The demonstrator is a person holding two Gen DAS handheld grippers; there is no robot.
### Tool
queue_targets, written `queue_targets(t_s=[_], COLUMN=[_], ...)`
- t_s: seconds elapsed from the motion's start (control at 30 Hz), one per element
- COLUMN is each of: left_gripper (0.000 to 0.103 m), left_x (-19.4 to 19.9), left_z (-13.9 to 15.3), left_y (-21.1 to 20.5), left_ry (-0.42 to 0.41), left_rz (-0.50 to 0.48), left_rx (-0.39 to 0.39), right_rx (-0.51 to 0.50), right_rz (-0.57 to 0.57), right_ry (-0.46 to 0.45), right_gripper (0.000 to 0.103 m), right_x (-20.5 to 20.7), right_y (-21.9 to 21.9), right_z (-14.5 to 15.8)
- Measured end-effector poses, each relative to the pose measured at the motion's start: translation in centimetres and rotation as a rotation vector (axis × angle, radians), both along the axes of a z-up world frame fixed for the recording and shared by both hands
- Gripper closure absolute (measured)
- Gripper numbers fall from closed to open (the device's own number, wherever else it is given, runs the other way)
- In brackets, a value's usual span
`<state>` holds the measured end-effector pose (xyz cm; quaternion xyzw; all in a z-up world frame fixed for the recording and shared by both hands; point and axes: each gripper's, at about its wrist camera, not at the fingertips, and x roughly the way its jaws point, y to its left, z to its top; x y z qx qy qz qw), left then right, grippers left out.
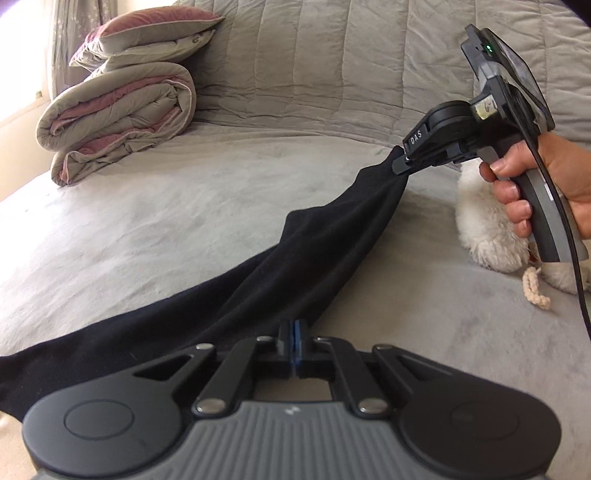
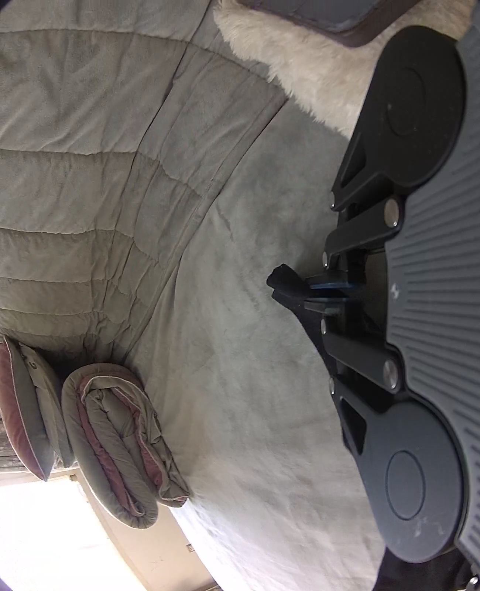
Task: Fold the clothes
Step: 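Lay the sleeve across the front and open the right gripper, then move the open left gripper to the other black sleeve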
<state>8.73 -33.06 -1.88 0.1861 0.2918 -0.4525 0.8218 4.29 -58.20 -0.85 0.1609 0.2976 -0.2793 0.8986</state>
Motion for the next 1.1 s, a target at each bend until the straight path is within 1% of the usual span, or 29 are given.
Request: queue_targets(t_s=[0.1, 0.17, 0.23, 0.27, 0.3, 0.33, 0.37, 0.4, 0.43, 0.47, 0.53, 0.63, 0.73, 0.8, 0.83, 0.9, 0.93, 1.0, 1.07, 1.1], left_gripper=[0.102, 0.102, 0.101, 0.099, 0.087, 0.077, 0.057, 0.052, 0.052, 0.052, 0.052, 0.052, 0.052, 0.052, 0.052, 0.052, 0.051, 0.051, 0.051, 0.051], left_x=[0.2, 0.2, 0.4, 0.6, 1.0, 1.4, 2.0, 2.6, 3.6, 4.5, 6.6, 9.0, 10.8, 10.9, 11.0, 11.2, 11.3, 11.4, 11.6, 11.7], left_z=[-0.2, -0.5, -0.4, -0.2, 0.1, 0.4, 0.7, 0.9, 1.0, 1.0, 0.8, 0.1, -0.7, -0.9, -1.0, -1.2, -1.3, -1.5, -1.7, -1.8], left_y=[0.2, 0.5, 0.8, 1.2, 1.8, 2.4, 3.0, 3.7, 4.1, 4.6, 5.1, 5.6, 5.8, 5.7, 5.7, 5.6, 5.6, 5.5, 5.4, 5.4], left_ry=[0.051, 0.075, 0.096, 0.106, 0.115, 0.124, 0.127, 0.130, 0.132, 0.133, 0.117, 0.086, 0.073, 0.062, 0.056, 0.045, 0.039, 0.028, 0.016, 0.011], left_rz=[-0.035, -0.050, -0.056, -0.058, -0.055, -0.049, -0.018, 0.014, 0.055, 0.097, 0.206, 0.321, 0.391, 0.409, 0.419, 0.437, 0.446, 0.464, 0.483, 0.492], left_rx=[0.031, 0.051, 0.052, 0.027, -0.014, -0.054, -0.090, -0.124, -0.137, -0.148, -0.122, -0.078, -0.038, -0.027, -0.021, -0.010, -0.004, 0.007, 0.018, 0.024], right_rx=[-0.010, 0.028, 0.006, 0.011, 0.016, 0.022, 0.020, 0.012, -0.008, -0.027, -0.042, -0.062, -0.062, -0.041, -0.048, -0.081, -0.108, -0.161, -0.191, -0.186], right_rz=[0.000, -0.002, 0.025, 0.033, 0.041, 0.049, 0.053, 0.057, 0.064, 0.070, 0.072, 0.077, 0.071, 0.062, 0.054, 0.041, 0.035, 0.023, -0.011, -0.017], right_ry=[0.066, 0.111, 0.116, 0.103, 0.090, 0.077, 0.051, 0.033, 0.020, 0.008, 0.013, 0.027, 0.058, 0.086, 0.094, 0.106, 0.110, 0.119, 0.126, 0.141], right_gripper=[0.098, 0.099, 0.099, 0.097, 0.096, 0.088, 0.082, 0.077, 0.065, 0.063, 0.063, 0.063, 0.063, 0.063, 0.066, 0.082, 0.095, 0.095, 0.095, 0.095], right_x=[-1.1, -1.6, -1.9, -2.1, -2.3, -2.5, -2.7, -2.8, -2.7, -2.5, -1.6, -0.2, 1.4, 2.3, 2.6, 3.0, 3.2, 3.6, 4.0, 4.2], right_y=[0.2, -0.1, 0.1, 0.1, 0.1, 0.1, 0.0, -0.2, -0.3, -0.5, -1.0, -1.7, -2.3, -2.6, -2.5, -2.1, -1.8, -1.2, -1.3, -1.4], right_z=[-1.7, -3.0, -3.1, -2.8, -2.4, -2.1, -1.6, -1.2, -0.8, -0.4, -0.4, -0.6, -1.9, -3.0, -3.4, -3.7, -3.6, -3.3, -3.4, -3.6])
